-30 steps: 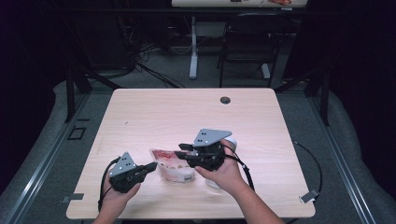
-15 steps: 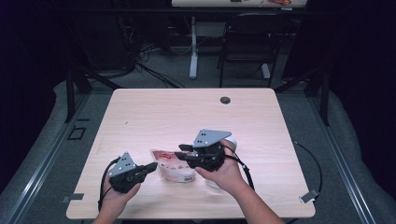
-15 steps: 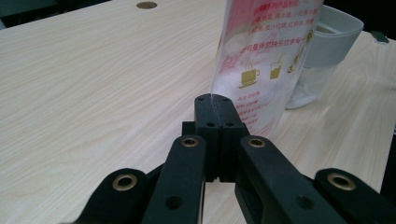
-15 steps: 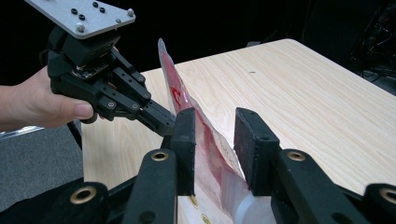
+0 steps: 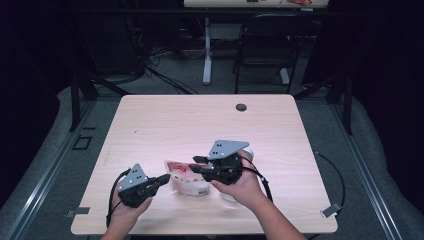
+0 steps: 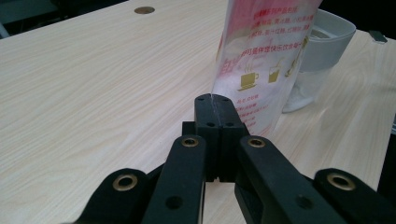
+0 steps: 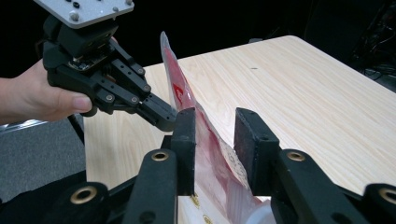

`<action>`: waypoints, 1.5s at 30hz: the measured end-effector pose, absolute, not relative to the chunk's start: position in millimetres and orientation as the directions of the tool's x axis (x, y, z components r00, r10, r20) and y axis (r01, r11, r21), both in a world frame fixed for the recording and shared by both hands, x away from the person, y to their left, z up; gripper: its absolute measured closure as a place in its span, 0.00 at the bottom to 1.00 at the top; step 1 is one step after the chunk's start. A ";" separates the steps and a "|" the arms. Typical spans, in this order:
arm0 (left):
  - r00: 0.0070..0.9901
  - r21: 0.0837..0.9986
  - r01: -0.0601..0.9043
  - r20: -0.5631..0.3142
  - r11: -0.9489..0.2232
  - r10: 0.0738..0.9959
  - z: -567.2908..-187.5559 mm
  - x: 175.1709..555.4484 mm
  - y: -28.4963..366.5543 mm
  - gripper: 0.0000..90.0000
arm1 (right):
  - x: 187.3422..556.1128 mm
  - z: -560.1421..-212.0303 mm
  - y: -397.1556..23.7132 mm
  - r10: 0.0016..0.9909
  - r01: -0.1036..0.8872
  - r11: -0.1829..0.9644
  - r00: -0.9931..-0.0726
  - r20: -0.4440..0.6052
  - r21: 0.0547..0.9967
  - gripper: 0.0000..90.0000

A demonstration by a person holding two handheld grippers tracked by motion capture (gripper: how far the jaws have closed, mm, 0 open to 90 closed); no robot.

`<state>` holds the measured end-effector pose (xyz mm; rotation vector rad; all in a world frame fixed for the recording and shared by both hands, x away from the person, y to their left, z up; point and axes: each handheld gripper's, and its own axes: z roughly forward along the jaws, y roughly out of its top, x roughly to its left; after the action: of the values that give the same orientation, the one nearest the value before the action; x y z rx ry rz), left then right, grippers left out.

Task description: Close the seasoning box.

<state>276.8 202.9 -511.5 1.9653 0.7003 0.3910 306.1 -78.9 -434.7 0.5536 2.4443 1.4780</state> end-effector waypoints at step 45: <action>0.784 0.888 0.288 -0.004 -0.359 0.621 -510.8 274.2 200.6 1.00 | 304.7 -434.1 -78.4 0.370 0.176 0.472 -0.929 -0.013 0.864 1.00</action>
<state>274.2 200.6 -510.8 1.9584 0.6846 0.4114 304.7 -78.4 -434.1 0.4740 2.5200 1.4434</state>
